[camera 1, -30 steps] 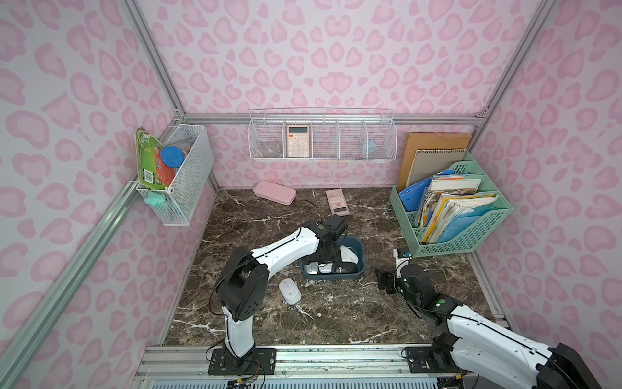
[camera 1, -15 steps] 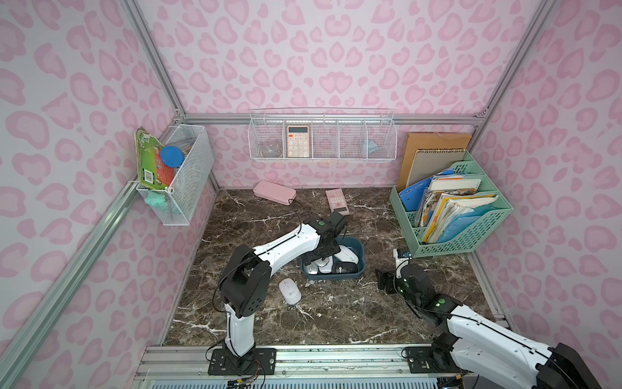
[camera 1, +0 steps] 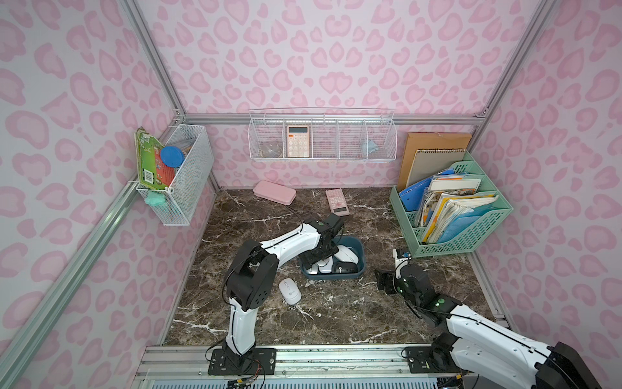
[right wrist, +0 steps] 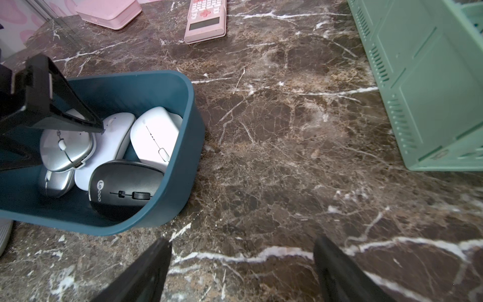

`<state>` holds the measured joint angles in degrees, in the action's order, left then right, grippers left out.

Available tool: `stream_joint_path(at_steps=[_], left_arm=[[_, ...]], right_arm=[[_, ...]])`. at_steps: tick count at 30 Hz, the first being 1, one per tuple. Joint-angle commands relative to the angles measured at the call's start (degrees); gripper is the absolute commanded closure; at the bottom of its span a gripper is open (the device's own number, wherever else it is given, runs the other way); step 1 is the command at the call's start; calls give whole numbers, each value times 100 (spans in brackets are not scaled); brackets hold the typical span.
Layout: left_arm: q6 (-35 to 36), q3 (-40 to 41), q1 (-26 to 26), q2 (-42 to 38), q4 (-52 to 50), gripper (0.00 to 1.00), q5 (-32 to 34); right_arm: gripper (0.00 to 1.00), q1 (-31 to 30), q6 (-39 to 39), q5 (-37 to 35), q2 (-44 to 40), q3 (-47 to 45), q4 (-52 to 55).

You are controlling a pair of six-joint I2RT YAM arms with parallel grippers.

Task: Take out the mouse from the storage box
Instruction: Pick up the mouse from the storage box.

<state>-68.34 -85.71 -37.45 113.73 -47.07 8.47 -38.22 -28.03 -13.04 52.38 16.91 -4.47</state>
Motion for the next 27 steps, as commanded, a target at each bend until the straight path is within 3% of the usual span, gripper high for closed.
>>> stream_joint_path(at_steps=[1, 16, 27], left_arm=[[16, 19, 45, 41, 79, 8, 1], [163, 30, 116, 110, 167, 31, 38], [286, 20, -27, -104, 64, 33, 333]], right_arm=[[11, -2, 34, 21, 26, 62, -153], [11, -2, 37, 12, 69, 67, -168], [11, 1, 46, 21, 189, 114, -186]])
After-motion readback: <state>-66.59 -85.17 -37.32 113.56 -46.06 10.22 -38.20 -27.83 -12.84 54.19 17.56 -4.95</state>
